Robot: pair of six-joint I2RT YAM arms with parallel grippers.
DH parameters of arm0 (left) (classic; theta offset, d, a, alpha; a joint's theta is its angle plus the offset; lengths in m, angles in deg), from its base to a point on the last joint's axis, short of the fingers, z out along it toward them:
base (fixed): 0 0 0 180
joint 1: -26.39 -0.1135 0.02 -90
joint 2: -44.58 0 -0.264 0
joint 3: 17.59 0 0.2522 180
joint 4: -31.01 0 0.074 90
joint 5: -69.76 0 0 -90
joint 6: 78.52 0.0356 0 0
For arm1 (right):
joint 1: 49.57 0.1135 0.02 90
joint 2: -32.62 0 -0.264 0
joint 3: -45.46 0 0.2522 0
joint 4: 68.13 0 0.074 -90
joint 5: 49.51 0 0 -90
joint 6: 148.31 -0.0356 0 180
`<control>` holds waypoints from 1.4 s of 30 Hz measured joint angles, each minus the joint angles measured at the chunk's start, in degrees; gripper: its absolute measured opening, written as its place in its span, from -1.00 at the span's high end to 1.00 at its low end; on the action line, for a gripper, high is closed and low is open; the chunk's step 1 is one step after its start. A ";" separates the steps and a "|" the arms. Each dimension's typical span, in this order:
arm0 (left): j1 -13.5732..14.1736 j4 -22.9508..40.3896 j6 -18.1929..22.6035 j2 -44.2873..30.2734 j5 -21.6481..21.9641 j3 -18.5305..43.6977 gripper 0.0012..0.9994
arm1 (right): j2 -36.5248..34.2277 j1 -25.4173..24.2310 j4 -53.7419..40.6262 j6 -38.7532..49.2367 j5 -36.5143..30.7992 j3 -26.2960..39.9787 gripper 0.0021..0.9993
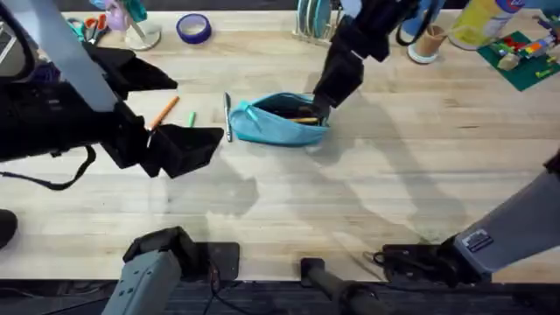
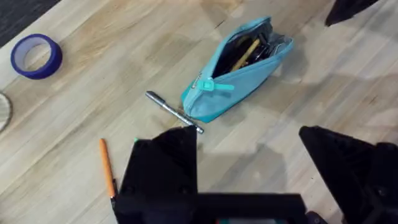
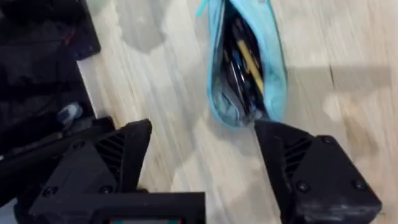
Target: Unzip the bag, pick up the pens from the table one at a time and place them inside, then zip the bag closed.
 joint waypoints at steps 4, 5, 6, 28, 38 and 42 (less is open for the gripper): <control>0.00 -1.09 -1.64 0.01 0.75 0.00 -0.99 | 2.95 0.00 -0.68 -3.73 -4.96 0.00 -0.99; 0.00 -1.81 -2.80 0.00 1.50 0.00 -0.99 | 3.83 0.00 -0.75 -4.69 -6.43 0.00 -0.99; 0.00 -2.57 -4.28 0.00 2.38 0.00 -0.99 | 4.75 0.00 -0.82 -5.65 -7.87 0.00 -1.00; 0.00 -10.01 -25.33 0.00 27.93 0.00 -0.99 | 12.78 -2.13 -4.91 -20.40 -27.78 0.29 -1.00; 0.00 -15.10 -25.73 -2.45 29.99 0.07 -0.99 | 18.96 -4.09 -5.39 -21.47 -27.87 0.29 -1.00; 0.00 -15.06 -25.73 -4.53 30.01 0.09 -0.99 | 21.42 -4.09 -5.53 -21.66 -27.87 0.29 -1.00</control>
